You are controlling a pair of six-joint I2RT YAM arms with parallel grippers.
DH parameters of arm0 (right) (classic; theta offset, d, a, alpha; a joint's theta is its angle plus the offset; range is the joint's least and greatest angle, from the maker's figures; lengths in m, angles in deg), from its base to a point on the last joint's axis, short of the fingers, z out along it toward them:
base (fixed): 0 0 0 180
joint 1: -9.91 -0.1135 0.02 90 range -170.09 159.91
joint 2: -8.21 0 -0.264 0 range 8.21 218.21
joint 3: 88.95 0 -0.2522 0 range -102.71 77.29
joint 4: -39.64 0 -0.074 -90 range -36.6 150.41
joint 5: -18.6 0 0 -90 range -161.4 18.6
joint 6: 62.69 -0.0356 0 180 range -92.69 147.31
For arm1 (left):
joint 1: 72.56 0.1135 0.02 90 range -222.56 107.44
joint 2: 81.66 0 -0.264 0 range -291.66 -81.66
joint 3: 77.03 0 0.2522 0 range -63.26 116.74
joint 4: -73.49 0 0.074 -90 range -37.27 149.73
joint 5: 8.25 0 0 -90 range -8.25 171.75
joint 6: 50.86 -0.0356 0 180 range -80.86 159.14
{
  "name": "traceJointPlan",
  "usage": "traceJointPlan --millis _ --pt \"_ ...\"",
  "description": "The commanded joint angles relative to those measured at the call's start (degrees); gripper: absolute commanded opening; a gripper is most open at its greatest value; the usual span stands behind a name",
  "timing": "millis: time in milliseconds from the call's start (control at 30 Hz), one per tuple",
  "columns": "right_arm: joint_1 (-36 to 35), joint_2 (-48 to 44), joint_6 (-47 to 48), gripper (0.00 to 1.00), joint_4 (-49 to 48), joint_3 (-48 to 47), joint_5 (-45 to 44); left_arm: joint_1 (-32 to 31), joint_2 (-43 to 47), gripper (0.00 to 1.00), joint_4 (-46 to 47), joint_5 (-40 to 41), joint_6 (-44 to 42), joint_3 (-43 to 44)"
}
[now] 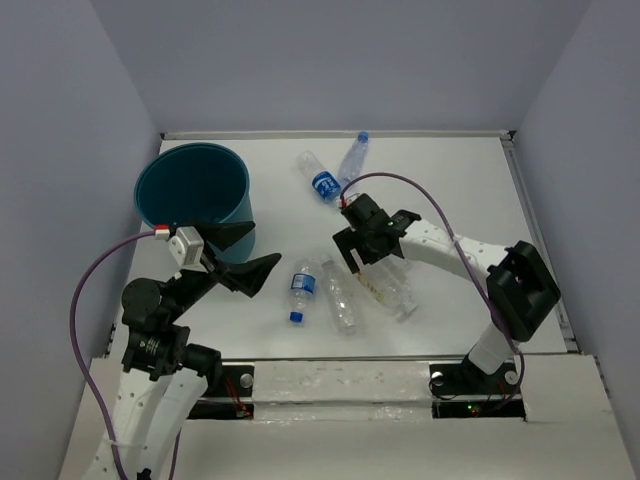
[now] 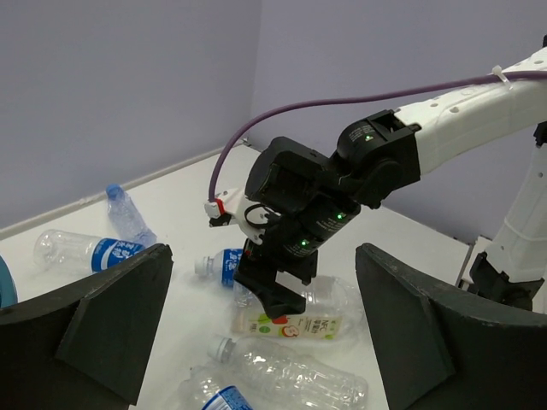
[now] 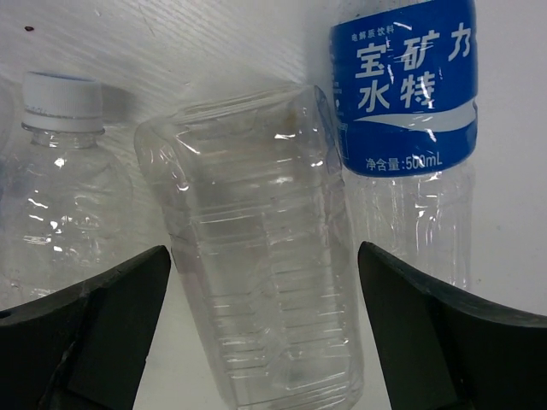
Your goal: Put the plastic bottles in the bin
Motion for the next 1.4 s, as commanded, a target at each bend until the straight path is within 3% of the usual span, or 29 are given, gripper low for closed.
traceJointPlan --millis 0,333,533,700,767,800,933,1067,1233,1333,1367 --pt "-0.16 2.42 0.58 0.9 -3.4 -2.97 0.14 -0.12 0.86 0.99 1.48 -0.82 -0.41 1.84" --pt "-0.16 5.41 0.75 0.86 -6.04 -2.44 1.19 -0.03 1.13 0.99 1.57 -0.56 -0.5 1.84" --pt "-0.16 6.82 1.19 0.99 -6.39 -2.27 -0.48 -0.12 1.13 0.99 1.57 -0.38 -0.32 1.84" --pt "-0.16 5.06 2.5 1.0 -6.39 -2.18 -0.66 -0.12 1.13 0.99 1.48 -0.03 0.12 1.84" --pt "-0.16 4.8 2.95 0.9 -6.48 -2.27 -0.22 -0.03 1.13 0.99 1.48 0.67 0.55 1.84" --pt "-0.16 4.54 2.95 0.7 -6.48 -2.27 -0.48 -0.12 1.13 0.99 1.48 1.11 0.82 1.84" --pt "-0.16 0.41 3.47 0.42 -6.66 -3.05 -3.11 -0.12 0.61 0.99 1.04 2.78 2.05 1.67" --pt "-0.16 -6.97 6.63 0.41 -6.39 -7.35 -4.96 -0.56 -1.76 0.99 -0.44 4.72 3.01 2.19" --pt "-0.16 -13.92 7.96 0.4 -7.96 -20.94 0.73 -0.74 -3.09 0.96 -6.32 7.08 3.9 4.04" --pt "-0.16 -14.63 7.0 0.39 -17.34 -25.73 8.29 -0.74 -1.42 0.94 -12.65 12.43 3.02 6.05" --pt "-0.16 -13.84 5.08 0.39 -24.43 -27.47 9.96 -0.65 -0.64 0.93 -17.28 14.19 2.76 7.8"
